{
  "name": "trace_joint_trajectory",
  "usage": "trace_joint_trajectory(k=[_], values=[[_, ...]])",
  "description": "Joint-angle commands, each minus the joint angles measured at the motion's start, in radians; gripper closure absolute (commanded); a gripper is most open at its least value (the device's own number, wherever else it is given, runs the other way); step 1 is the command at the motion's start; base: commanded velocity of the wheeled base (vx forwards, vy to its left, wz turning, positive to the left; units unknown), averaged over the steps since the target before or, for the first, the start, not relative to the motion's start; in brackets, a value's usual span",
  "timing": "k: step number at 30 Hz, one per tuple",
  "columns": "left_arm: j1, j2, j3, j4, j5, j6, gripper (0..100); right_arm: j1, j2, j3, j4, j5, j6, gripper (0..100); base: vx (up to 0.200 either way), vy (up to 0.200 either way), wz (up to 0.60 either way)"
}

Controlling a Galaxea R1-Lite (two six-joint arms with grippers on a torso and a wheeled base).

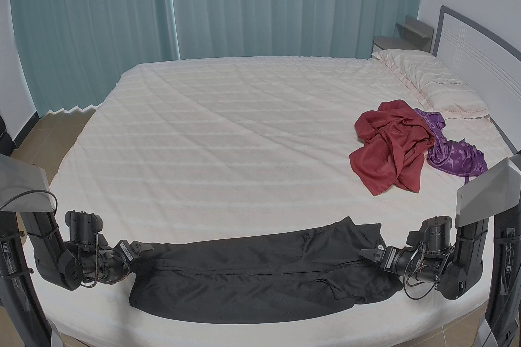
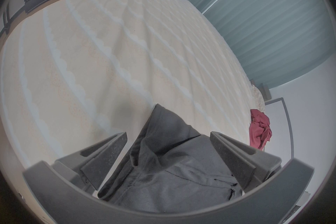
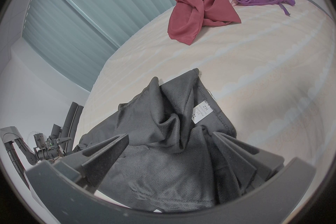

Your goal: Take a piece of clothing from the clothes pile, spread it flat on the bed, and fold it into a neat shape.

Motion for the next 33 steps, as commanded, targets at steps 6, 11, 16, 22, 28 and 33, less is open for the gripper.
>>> trace_joint_trajectory(k=[6, 11, 16, 22, 28, 33], values=[[-0.03, 0.003, 0.015, 0.01, 0.041, -0.002, 100, 0.0, -0.001, 0.001, -0.002, -0.001, 0.001, 0, 0.0, 0.0, 0.0], [-0.03, -0.017, 0.003, 0.005, 0.088, -0.008, 100, -0.014, -0.012, 0.0, -0.002, -0.001, 0.001, 0, 0.0, 0.0, 0.0], [-0.03, -0.078, -0.046, 0.001, 0.117, -0.05, 100, -0.014, -0.059, -0.006, -0.002, -0.003, 0.0, 0, 0.0, 0.0, 0.0], [-0.03, -0.118, -0.043, 0.002, 0.116, -0.065, 100, -0.012, -0.153, -0.057, 0.047, -0.007, -0.002, 0, 0.0, 0.0, 0.0], [-0.031, -0.118, -0.051, -0.001, 0.116, -0.063, 100, 0.031, -0.197, -0.221, 0.259, -0.021, -0.002, 0, 0.0, 0.0, 0.0], [-0.034, -0.118, -0.059, -0.001, 0.11, -0.063, 100, 0.108, -0.197, -0.372, 0.446, -0.062, -0.002, 0, 0.0, 0.0, 0.0]])
